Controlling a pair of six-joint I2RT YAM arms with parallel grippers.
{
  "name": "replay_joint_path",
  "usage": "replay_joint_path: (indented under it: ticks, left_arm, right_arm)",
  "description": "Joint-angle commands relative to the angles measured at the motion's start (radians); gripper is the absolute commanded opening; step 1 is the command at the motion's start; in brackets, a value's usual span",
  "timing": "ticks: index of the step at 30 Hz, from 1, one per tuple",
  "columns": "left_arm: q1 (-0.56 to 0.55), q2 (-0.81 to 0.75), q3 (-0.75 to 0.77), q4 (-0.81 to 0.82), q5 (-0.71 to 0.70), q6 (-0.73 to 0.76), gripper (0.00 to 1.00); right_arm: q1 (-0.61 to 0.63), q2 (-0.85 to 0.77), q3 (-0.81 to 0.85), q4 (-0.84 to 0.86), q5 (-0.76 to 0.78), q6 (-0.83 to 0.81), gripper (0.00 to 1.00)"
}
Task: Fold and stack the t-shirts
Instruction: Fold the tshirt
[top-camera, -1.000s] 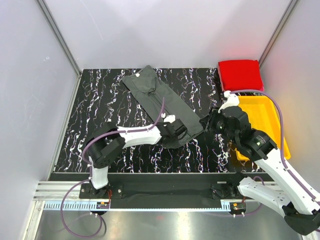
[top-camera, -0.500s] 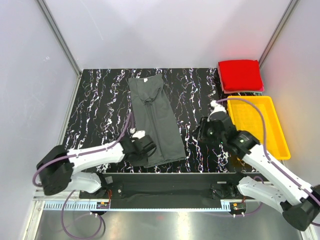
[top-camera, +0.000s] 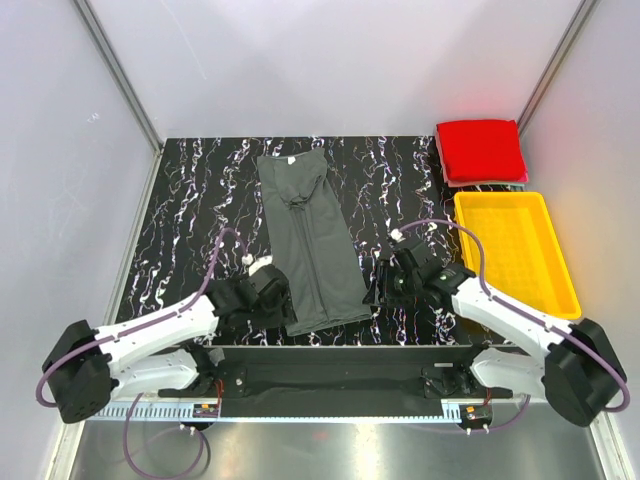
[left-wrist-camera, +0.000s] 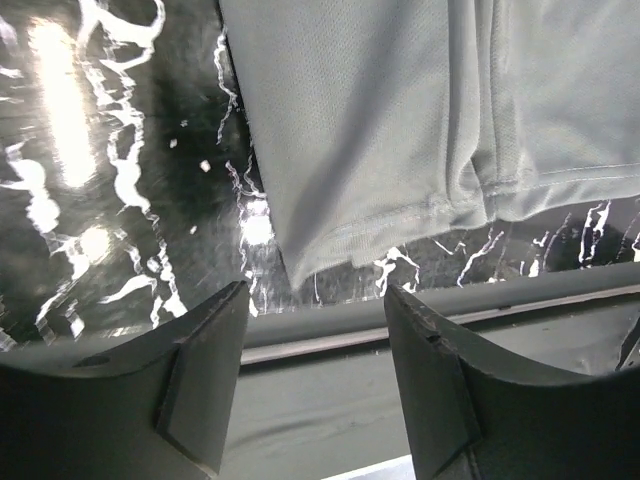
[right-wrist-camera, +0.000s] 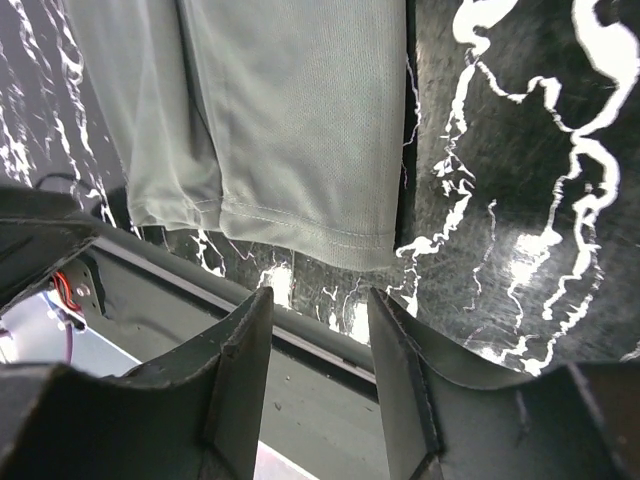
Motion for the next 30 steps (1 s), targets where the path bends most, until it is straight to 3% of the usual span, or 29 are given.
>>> replay_joint_path:
  ticks: [1,9,15,19,23,25,27,28,30]
  left_arm:
    - [0.031,0.012,-0.088,0.121,0.114,0.001,0.61]
    - [0.057,0.004,-0.209,0.265,0.177,-0.022,0.58]
    - [0.066,0.026,-0.223,0.254,0.165,-0.010,0.57]
    - [0.068,0.003,-0.194,0.141,0.080,-0.002,0.56]
    - [0.072,-0.022,-0.096,-0.032,-0.049,0.038,0.58]
    - [0.088,-0.040,-0.063,-0.084,-0.092,0.065,0.60]
    - [0.120,-0.078,-0.056,-0.083,-0.070,0.076,0.64]
    - [0.147,-0.103,-0.078,0.016,0.058,0.094,0.64]
    - [0.204,-0.173,-0.164,0.088,0.159,0.070,0.63]
  right_arm:
    - [-0.001,0.052,-0.008,0.083,-0.064,-0.003,0.50]
    - [-0.015,0.180,0.012,0.126,-0.030,-0.046,0.50]
    - [-0.019,0.249,0.003,0.150,-0.039,-0.050,0.47]
    - [-0.019,0.235,-0.040,0.175,-0.044,-0.027,0.35]
    - [-0.018,0.206,-0.083,0.224,-0.061,0.019,0.14]
    - [-0.018,0.201,-0.115,0.258,-0.082,0.039,0.10]
    - [-0.018,0.192,-0.152,0.299,-0.104,0.074,0.06]
    - [-0.016,0.186,-0.163,0.307,-0.105,0.095,0.04]
    - [-0.010,0.151,-0.184,0.310,-0.090,0.114,0.01]
